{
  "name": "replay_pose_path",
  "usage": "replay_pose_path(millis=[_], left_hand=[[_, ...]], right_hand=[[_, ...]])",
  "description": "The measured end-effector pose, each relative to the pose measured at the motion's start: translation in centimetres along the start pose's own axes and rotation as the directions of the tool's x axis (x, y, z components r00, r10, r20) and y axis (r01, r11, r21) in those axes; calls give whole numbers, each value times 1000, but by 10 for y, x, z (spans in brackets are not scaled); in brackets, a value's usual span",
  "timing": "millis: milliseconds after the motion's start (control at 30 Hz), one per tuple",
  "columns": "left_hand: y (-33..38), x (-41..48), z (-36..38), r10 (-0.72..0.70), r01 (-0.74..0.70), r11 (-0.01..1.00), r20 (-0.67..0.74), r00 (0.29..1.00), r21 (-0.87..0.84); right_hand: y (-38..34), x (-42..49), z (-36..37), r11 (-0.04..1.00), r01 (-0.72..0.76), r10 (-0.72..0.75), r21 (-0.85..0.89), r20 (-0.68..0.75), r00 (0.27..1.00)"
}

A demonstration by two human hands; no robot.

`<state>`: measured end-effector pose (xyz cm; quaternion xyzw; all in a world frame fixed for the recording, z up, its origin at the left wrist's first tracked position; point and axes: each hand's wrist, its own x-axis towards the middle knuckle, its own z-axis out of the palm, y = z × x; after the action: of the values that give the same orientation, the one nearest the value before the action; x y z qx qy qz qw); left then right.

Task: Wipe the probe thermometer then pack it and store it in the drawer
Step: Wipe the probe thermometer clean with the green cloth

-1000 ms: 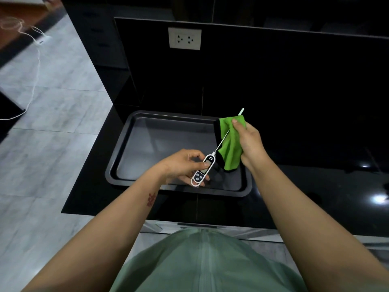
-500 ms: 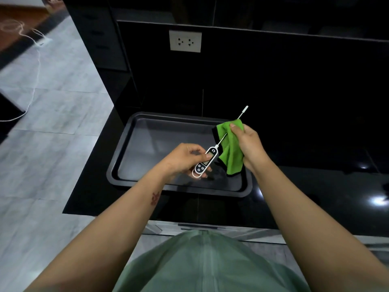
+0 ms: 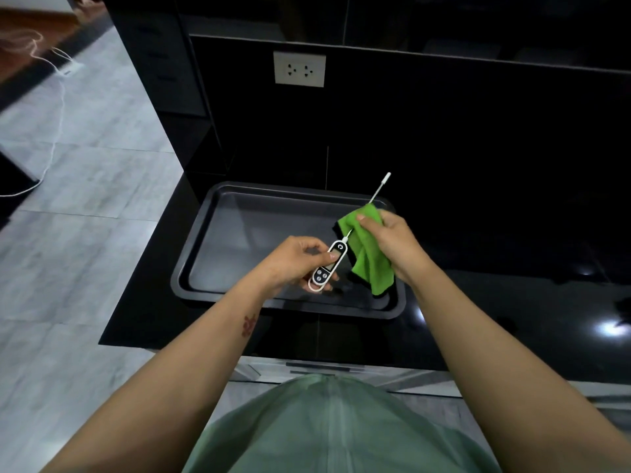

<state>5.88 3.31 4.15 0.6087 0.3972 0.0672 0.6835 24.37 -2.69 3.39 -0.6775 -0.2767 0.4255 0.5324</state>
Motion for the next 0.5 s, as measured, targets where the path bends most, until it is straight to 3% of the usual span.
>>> replay_pose_path(millis=[100, 333, 500], left_hand=[[2, 0, -2, -2, 2, 1000, -21, 1000, 0], [0, -2, -3, -12, 11, 1000, 13, 1000, 28], [5, 0, -2, 0, 0, 999, -14, 1000, 46]], right_hand=[[2, -2, 3, 999, -21, 23, -32, 54, 998], [-5, 7, -5, 991, 45, -27, 124, -142, 990], [1, 2, 2, 1000, 6, -5, -30, 29, 1000]])
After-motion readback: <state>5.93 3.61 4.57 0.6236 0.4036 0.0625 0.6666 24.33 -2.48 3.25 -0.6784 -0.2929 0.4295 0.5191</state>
